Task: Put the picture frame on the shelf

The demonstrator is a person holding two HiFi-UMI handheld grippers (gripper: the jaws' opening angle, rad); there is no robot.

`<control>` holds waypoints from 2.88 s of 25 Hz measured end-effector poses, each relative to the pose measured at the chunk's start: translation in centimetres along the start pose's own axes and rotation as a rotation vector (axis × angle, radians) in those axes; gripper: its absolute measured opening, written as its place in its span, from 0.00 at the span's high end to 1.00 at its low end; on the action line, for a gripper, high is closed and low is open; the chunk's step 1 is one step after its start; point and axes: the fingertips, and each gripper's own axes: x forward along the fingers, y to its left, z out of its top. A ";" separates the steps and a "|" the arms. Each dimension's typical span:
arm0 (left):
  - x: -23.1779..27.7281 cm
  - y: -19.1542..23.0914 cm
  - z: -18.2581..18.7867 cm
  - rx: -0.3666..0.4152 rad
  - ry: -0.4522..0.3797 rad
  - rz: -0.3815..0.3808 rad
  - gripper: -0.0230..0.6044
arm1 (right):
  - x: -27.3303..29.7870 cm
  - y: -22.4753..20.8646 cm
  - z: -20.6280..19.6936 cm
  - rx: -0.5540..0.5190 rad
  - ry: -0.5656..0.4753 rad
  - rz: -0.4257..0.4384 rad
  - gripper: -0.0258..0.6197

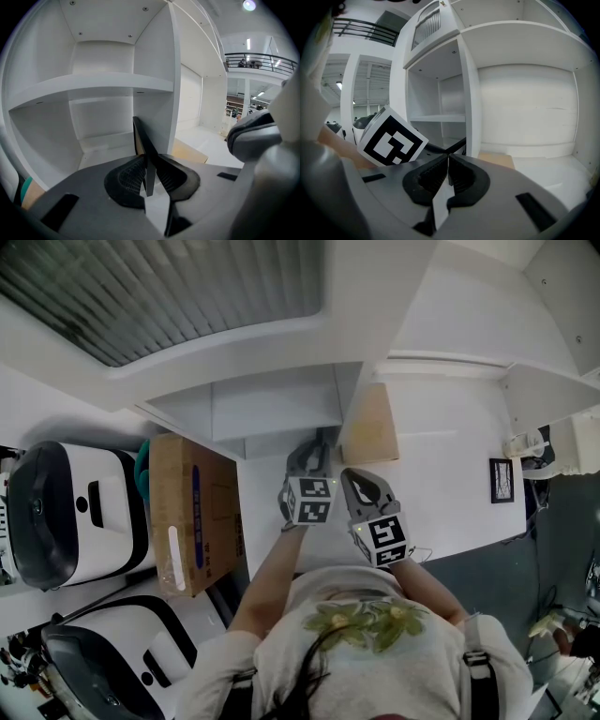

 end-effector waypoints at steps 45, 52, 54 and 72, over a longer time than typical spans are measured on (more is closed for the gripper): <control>-7.5 -3.7 1.3 0.013 -0.153 -0.102 0.92 | -1.0 0.8 0.3 0.055 -0.020 0.034 0.91; -9.0 -4.2 0.5 0.002 -0.146 -0.106 0.92 | -2.1 1.6 0.2 0.032 -0.018 0.033 0.91; -9.4 -4.3 0.5 0.003 -0.146 -0.105 0.92 | -2.4 2.0 0.2 0.026 -0.020 0.039 0.91; -12.7 -5.2 -0.5 0.011 -0.140 -0.082 0.92 | -5.0 4.3 0.5 0.011 -0.050 0.052 0.91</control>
